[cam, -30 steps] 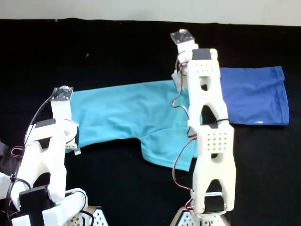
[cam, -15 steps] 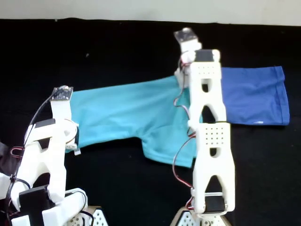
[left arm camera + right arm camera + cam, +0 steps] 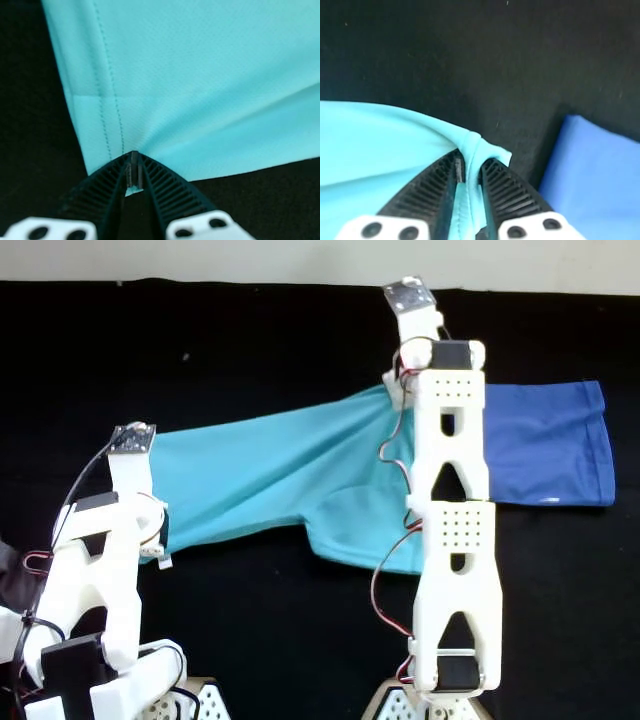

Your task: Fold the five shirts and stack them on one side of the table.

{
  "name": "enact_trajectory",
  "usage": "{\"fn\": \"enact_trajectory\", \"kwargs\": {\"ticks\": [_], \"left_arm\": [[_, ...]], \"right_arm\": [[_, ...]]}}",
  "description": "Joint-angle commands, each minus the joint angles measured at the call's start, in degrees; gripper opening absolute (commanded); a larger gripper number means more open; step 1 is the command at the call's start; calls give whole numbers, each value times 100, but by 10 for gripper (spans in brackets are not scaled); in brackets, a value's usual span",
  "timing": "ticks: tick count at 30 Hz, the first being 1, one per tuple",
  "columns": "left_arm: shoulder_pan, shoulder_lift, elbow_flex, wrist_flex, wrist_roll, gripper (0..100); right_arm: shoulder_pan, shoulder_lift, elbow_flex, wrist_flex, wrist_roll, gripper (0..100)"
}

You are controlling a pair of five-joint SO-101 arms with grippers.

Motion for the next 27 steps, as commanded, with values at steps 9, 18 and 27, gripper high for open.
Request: {"fn": "enact_trajectory", "kwargs": {"ticks": [9, 18, 27], "left_arm": [[101, 13, 22, -167, 26, 11], [101, 13, 22, -167, 26, 11], [101, 13, 22, -176, 26, 10]], "right_arm": [[163, -57, -259, -31, 114, 29], [259, -338, -629, 593, 88, 235], [215, -356, -1648, 1429, 97, 235]]}}
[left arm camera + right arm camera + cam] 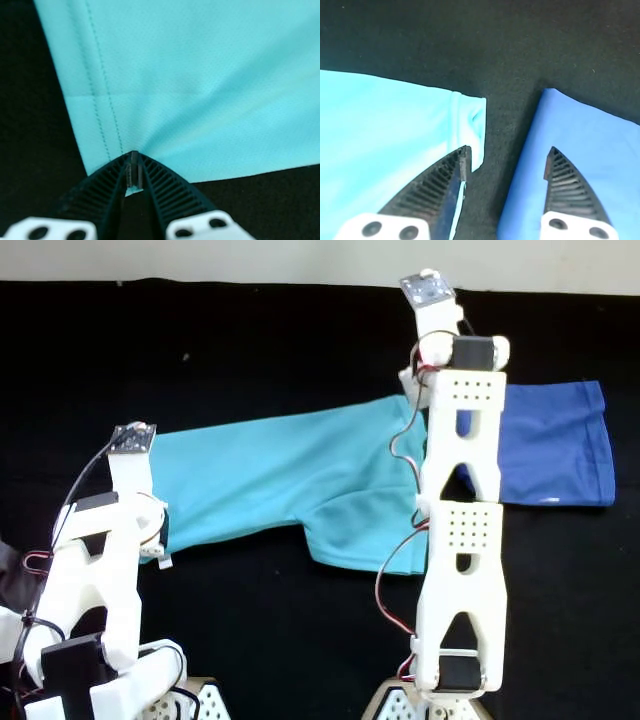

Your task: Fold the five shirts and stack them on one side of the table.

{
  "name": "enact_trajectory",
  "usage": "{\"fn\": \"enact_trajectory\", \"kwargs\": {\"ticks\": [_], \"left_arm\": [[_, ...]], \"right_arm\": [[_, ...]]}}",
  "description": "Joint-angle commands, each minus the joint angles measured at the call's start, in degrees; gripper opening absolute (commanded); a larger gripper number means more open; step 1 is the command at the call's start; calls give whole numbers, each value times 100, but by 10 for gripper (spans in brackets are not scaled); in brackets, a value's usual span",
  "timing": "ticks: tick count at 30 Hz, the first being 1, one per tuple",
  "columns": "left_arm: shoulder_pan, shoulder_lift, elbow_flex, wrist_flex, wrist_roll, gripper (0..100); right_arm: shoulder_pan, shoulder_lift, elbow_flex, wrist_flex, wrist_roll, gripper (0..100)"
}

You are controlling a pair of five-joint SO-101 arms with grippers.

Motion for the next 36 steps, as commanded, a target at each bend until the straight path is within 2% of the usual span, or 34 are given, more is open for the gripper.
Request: {"fn": "enact_trajectory", "kwargs": {"ticks": [1, 5, 10, 13, 18, 23, 27, 32, 36], "left_arm": [[101, 13, 22, -158, 26, 10], [101, 13, 22, -158, 35, 10], [101, 13, 31, -167, 44, 10], [101, 13, 31, -167, 44, 10], [101, 13, 31, -167, 44, 10], [101, 22, 31, -167, 44, 10], [101, 22, 31, -167, 44, 10], [101, 13, 31, -167, 44, 10], [101, 4, 4, -158, 44, 10]], "right_arm": [[-13, -356, -505, 119, 44, 235], [-40, -716, -558, 127, 18, 235], [-48, -1903, -13, 127, -527, 235], [-48, -2888, 1305, 127, -545, 235], [-259, -4690, 4330, 110, -422, 237], [-673, -5921, 7011, -31, 765, 238], [-576, -6308, 8884, -796, 1459, 238], [-585, -6325, 10818, -2492, 1055, 238], [-576, -6316, 11618, -3451, 615, 238]]}}
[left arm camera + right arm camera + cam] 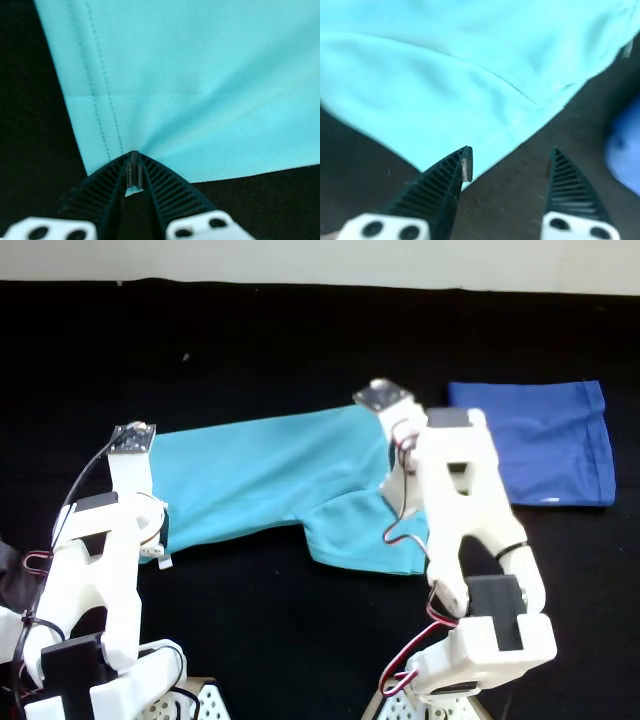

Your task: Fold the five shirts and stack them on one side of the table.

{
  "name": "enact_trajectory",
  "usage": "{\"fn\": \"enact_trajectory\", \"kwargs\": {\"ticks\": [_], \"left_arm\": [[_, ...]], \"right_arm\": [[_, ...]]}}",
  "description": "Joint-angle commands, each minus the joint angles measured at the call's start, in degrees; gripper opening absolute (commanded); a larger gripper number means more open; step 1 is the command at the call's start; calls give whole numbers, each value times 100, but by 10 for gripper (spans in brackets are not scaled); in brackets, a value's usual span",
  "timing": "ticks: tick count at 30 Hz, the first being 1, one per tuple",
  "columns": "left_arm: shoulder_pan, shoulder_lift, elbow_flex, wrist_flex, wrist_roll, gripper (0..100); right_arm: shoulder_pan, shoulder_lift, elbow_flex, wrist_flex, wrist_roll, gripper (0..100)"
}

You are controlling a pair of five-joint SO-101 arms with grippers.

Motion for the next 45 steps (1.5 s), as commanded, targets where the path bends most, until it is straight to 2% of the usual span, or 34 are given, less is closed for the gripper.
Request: {"fn": "enact_trajectory", "kwargs": {"ticks": [1, 4, 12, 18, 22, 27, 32, 36, 38, 42, 45], "left_arm": [[101, -4, -4, -149, 44, 10], [110, -31, -233, 0, 53, 10], [136, -1270, -1393, 1934, 62, 10], [136, -2211, -1437, 2444, 62, 10], [127, -2545, -1429, 2532, 62, 10], [127, -2589, -1429, 2479, 53, 10], [127, -2589, -1191, 2470, 53, 10], [127, -2589, -875, 2136, 53, 10], [127, -2589, -831, 2048, 53, 10], [127, -2624, -848, 2031, 53, 10], [127, -2624, -848, 2040, 53, 10]], "right_arm": [[40, -277, 576, -813, -229, 238], [110, -277, 945, -1165, -229, 238], [479, -259, 1402, -1868, -193, 238], [743, -259, 1376, -1868, 255, 235], [1077, -277, 1341, -1868, 255, 235], [1156, -321, 1341, -1833, 255, 235], [1103, -787, 1042, -1262, 229, 235], [602, -1358, 936, -532, 185, 235], [277, -1481, 954, -295, -123, 235], [-251, -1437, 1508, -505, -378, 235], [-391, -1235, 2088, -980, -378, 235]]}}
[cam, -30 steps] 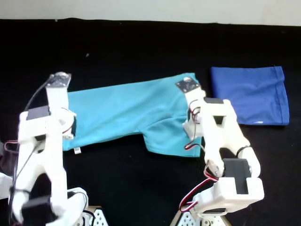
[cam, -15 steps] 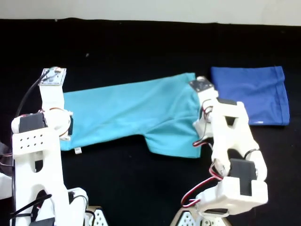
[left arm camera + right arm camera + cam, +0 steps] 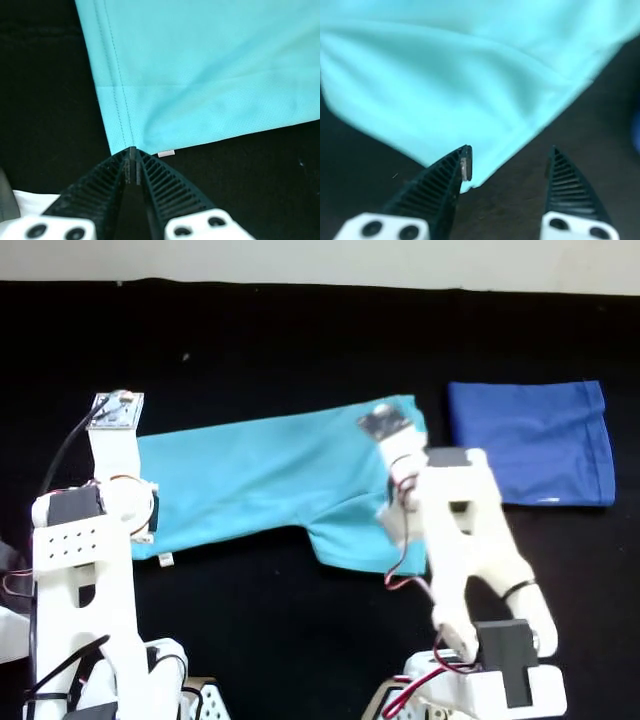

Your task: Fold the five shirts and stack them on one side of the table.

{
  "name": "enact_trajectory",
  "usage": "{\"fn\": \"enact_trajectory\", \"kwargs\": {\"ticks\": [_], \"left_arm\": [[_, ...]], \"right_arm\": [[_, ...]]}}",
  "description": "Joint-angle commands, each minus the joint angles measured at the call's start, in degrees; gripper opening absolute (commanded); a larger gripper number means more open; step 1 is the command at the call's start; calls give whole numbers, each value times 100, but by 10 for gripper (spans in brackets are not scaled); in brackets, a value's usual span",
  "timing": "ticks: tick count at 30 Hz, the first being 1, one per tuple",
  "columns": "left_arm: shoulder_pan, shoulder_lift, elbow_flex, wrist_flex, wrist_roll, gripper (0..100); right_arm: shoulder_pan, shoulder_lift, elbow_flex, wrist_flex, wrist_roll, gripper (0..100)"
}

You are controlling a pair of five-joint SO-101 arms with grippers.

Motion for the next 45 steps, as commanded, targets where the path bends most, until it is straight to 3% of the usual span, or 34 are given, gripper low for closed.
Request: {"fn": "enact_trajectory", "kwargs": {"ticks": [1, 6, 15, 31, 36, 41, 45], "left_arm": [[66, -163, -22, -79, 62, 10], [66, -163, -22, -70, 62, 10], [66, -136, -22, -88, 62, 10], [66, -136, 4, -62, 62, 10], [66, -127, 136, -97, 62, 10], [66, -127, 242, -176, 62, 10], [66, -127, 242, -167, 62, 10]], "right_arm": [[-154, 101, 497, -541, -70, 235], [347, 576, 708, -1156, -44, 235], [1103, 629, 365, -1156, 431, 235], [1138, 611, -716, 233, 413, 235], [752, 602, -1218, 1147, 457, 235], [-215, 470, -1288, 1930, 2101, 235], [-840, 365, -1288, 1930, 2224, 238]]}}
